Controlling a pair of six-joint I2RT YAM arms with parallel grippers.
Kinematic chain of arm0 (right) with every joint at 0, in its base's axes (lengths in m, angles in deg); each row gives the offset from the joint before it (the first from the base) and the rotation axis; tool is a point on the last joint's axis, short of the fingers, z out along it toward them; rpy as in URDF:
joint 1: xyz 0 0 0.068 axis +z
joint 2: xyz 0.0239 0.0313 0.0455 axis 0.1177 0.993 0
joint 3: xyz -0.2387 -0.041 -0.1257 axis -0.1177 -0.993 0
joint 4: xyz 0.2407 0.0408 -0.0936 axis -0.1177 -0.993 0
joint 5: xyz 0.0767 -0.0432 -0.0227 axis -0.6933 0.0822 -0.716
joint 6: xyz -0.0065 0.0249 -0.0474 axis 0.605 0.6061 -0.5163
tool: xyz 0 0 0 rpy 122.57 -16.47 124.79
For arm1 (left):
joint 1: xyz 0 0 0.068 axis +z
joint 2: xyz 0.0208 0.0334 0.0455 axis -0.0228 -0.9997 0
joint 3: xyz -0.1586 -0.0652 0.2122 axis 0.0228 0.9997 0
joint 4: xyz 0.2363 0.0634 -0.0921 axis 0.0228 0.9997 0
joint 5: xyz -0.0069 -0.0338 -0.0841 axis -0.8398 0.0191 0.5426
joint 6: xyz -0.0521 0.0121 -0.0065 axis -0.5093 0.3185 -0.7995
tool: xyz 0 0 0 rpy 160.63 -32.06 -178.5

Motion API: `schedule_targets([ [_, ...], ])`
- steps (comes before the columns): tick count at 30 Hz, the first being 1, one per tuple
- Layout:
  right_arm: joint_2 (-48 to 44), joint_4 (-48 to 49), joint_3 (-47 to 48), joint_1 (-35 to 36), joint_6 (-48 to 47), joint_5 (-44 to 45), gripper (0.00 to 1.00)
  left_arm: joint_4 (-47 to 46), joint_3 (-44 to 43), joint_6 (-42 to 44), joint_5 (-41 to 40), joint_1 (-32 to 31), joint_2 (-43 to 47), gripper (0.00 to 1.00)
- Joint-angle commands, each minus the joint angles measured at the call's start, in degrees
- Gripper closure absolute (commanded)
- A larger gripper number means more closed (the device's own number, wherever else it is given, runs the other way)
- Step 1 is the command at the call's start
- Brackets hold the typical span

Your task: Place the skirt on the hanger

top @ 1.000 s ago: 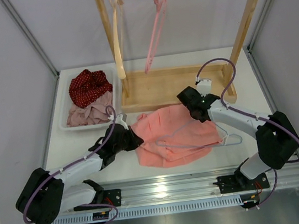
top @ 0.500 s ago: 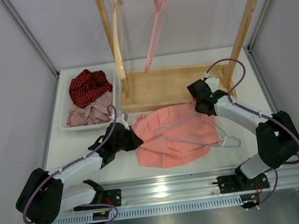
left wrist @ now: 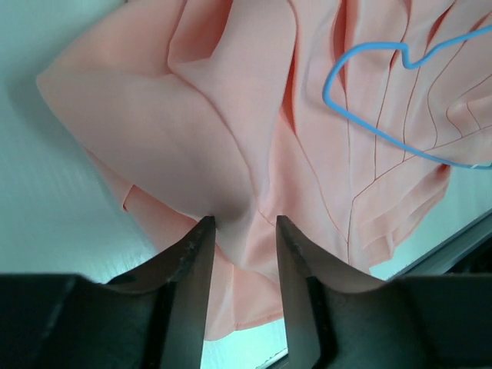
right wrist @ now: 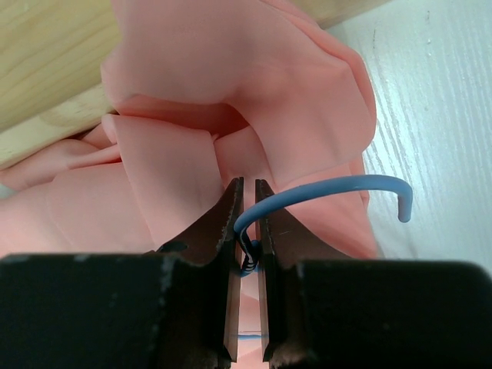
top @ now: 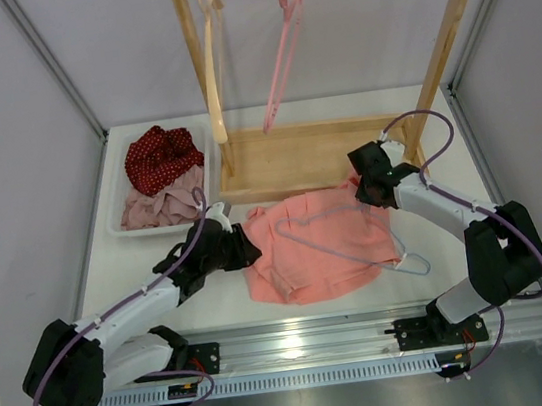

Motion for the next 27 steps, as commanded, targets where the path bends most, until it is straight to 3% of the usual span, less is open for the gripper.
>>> schedule_targets([
  [1,0.3,3.6,-0.4,-0.8,3.1,-0.6,1.00,1.6,-2.9,2.3,0.0,0.5,1.7,0.55],
  [8,1.0,3.6,-0.7,-0.7,2.6,0.1,1.00,7.9,-7.4,7.2,-4.0,-5.4,5.7,0.41],
  [11,1.5,3.7,-0.9,-0.8,2.1,0.4,1.00,12.8,-11.0,8.7,-10.4,-14.2,6.6,0.35],
  [16,2.1,3.8,-0.9,-0.8,1.8,0.3,1.00,17.4,-10.7,8.1,-19.4,-22.7,5.6,0.32],
  [27,1.5,3.6,-0.6,-0.9,0.9,0.2,0.67,20.3,-10.7,1.6,-32.5,-37.9,1.6,0.25],
])
